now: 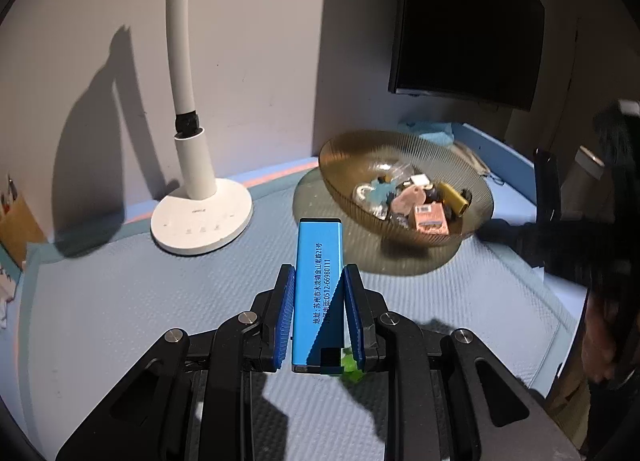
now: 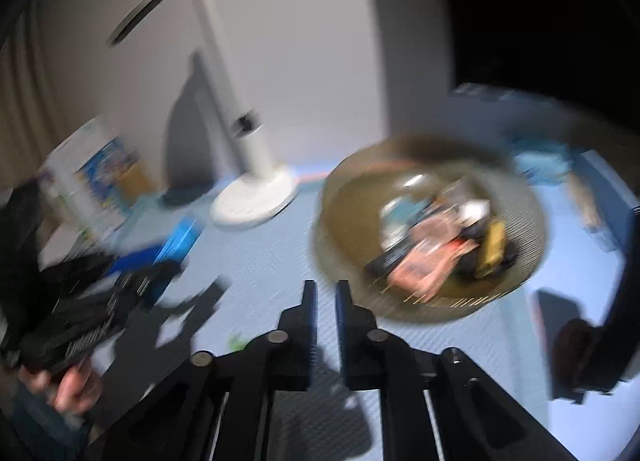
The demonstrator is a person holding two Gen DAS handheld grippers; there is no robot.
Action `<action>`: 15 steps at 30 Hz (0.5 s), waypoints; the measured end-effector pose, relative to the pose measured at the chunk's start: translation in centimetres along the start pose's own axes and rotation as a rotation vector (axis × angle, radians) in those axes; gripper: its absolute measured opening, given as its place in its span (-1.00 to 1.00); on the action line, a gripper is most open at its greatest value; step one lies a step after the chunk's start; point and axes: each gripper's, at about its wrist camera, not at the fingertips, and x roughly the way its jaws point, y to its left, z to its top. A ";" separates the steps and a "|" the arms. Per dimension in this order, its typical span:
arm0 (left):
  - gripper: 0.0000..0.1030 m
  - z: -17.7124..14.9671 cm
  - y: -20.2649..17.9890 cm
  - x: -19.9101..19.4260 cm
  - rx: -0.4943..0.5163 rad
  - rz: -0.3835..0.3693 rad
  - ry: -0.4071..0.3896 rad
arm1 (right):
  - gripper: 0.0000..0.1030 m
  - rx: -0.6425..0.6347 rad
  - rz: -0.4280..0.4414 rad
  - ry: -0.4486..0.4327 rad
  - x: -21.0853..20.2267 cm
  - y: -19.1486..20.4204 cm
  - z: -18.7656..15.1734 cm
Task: Organize rigid objects
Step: 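Carry blue lighter with left tool into the amber bowl while right tool drops the green figure there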
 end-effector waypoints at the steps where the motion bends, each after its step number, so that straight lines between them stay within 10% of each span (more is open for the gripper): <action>1: -0.59 -0.1 0.3 0.1 -0.008 -0.003 0.002 | -0.20 -0.007 0.026 0.037 0.7 0.3 -0.5; 2: -0.59 -0.4 0.6 0.4 -0.022 0.002 0.009 | 0.34 -0.021 0.038 0.073 1.9 1.2 -1.4; 3: -0.59 -0.7 0.9 0.5 -0.035 0.006 0.017 | 0.42 -0.044 0.033 0.082 3.0 2.1 -2.2; 15: -0.59 -3.4 5.5 -1.0 -0.120 0.102 0.064 | -0.17 -0.230 -0.077 0.185 11.3 7.5 -4.6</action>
